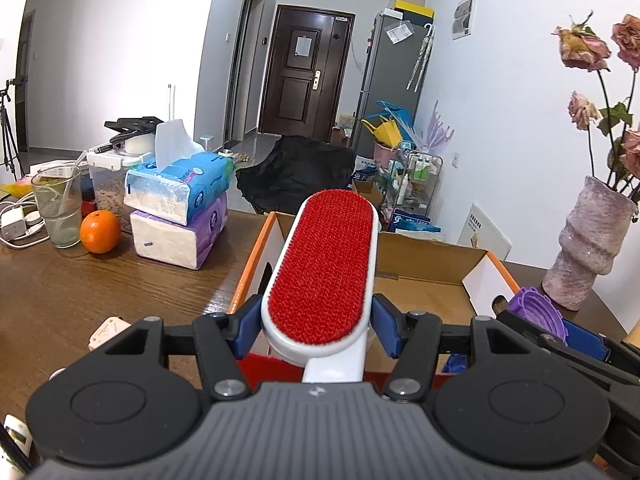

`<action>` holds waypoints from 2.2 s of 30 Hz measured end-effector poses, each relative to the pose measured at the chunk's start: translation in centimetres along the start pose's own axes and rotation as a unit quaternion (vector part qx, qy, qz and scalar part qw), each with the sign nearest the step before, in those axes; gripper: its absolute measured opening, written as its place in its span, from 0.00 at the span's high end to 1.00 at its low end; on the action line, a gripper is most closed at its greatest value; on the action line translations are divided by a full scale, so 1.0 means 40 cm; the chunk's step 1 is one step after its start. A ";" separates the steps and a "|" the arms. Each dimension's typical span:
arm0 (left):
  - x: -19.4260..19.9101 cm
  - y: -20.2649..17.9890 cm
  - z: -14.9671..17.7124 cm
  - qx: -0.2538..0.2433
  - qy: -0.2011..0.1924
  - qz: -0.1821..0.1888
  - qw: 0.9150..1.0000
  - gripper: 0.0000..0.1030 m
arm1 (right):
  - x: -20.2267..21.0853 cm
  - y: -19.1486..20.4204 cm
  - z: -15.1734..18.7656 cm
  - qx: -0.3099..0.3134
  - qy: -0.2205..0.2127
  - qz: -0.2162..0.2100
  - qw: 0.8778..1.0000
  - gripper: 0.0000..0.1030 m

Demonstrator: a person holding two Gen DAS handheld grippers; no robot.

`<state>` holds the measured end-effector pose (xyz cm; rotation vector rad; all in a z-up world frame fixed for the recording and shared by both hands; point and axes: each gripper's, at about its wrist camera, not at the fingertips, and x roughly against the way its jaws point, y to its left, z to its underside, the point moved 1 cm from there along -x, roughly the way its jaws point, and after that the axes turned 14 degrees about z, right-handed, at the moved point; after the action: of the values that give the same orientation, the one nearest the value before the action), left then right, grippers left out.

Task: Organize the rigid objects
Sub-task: 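Carry the lint roller and purple cap with both tools over the cardboard box, then open the left tool to drop the lint roller while the right tool releases the purple cap into the box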

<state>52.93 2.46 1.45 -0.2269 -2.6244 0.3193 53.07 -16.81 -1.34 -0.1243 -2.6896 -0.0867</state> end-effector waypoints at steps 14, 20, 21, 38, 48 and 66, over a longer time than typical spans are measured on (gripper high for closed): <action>-0.092 -0.007 -0.039 -0.015 0.003 0.006 1.000 0.42 | -0.088 0.027 -0.023 0.018 0.006 0.013 1.000 0.49; -0.132 0.000 -0.054 -0.018 0.006 0.002 1.000 0.42 | -0.119 0.033 -0.031 0.024 0.009 0.020 0.999 0.49; -0.139 0.001 -0.056 -0.019 0.007 0.001 1.000 0.42 | -0.124 0.033 -0.032 0.025 0.010 0.022 0.999 0.49; -0.232 0.013 -0.070 -0.041 0.026 -0.008 0.999 0.42 | -0.194 0.044 -0.030 0.049 0.025 0.039 0.998 0.49; -0.264 0.025 -0.059 -0.042 0.043 -0.013 0.998 0.42 | -0.229 0.042 -0.012 0.059 0.040 0.041 0.997 0.49; -0.154 0.039 -0.085 -0.039 0.005 -0.020 0.999 0.00 | -0.214 0.022 -0.009 0.059 0.057 0.059 0.995 0.00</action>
<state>60.08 3.23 1.20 -0.2015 -2.6296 0.2022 60.98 -16.59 -4.68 -0.2336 -2.5603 0.0981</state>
